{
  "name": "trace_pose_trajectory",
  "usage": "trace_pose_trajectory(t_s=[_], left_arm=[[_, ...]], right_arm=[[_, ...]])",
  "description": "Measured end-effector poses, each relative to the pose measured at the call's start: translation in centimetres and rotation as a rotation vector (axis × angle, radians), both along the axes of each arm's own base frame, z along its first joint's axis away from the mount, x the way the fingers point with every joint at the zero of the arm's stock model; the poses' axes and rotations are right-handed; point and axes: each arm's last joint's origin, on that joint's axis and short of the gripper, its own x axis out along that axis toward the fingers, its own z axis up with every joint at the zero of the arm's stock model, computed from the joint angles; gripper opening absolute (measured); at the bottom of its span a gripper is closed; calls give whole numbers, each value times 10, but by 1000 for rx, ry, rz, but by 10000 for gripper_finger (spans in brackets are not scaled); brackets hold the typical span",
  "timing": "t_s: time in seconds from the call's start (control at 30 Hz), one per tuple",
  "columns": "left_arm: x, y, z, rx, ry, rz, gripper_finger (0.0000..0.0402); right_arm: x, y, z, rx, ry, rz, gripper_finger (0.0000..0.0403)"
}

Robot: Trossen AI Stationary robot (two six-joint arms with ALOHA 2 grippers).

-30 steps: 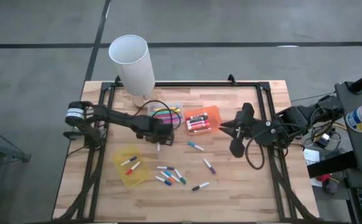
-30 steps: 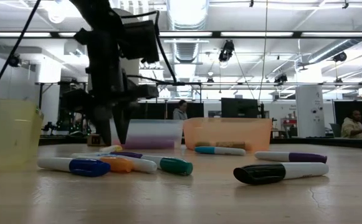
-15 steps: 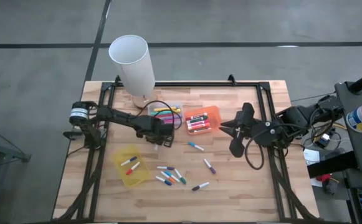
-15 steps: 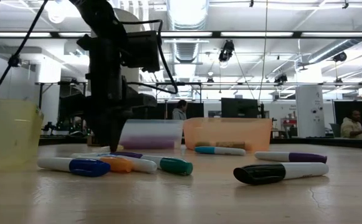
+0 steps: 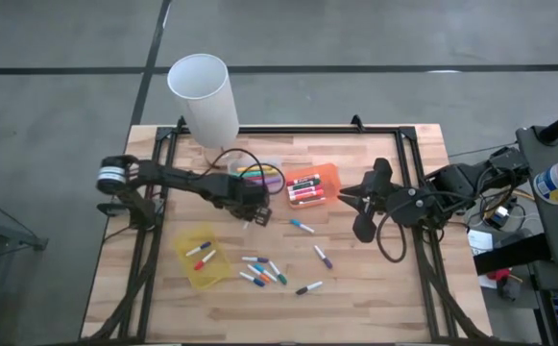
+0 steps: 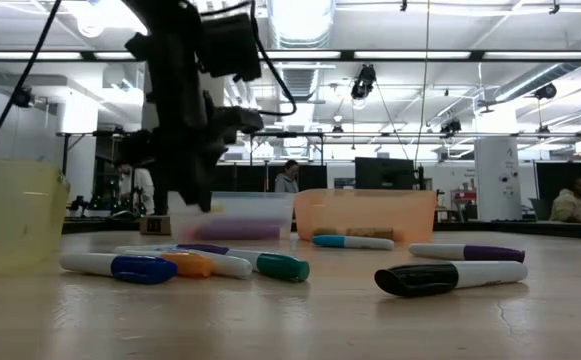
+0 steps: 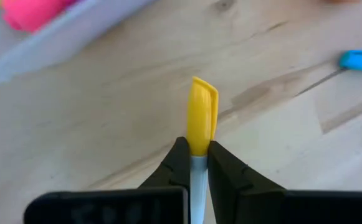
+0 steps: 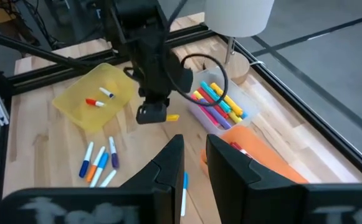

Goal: Pick & Place Markers
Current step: Put the yellow pen into the yellow bin

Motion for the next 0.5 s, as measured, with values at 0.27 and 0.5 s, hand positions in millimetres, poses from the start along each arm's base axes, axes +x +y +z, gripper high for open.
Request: trace_pose_trajectory(t_s=[0.27, 0.5], left_arm=[[-7, -14, 36, 15, -93, -52, 23], [-16, -29, 61, 51, -179, -64, 23]], right_arm=[[-3, 1, 1, -23, -11, 3, 61], [-8, 11, 5, -12, -257, 237, 61]])
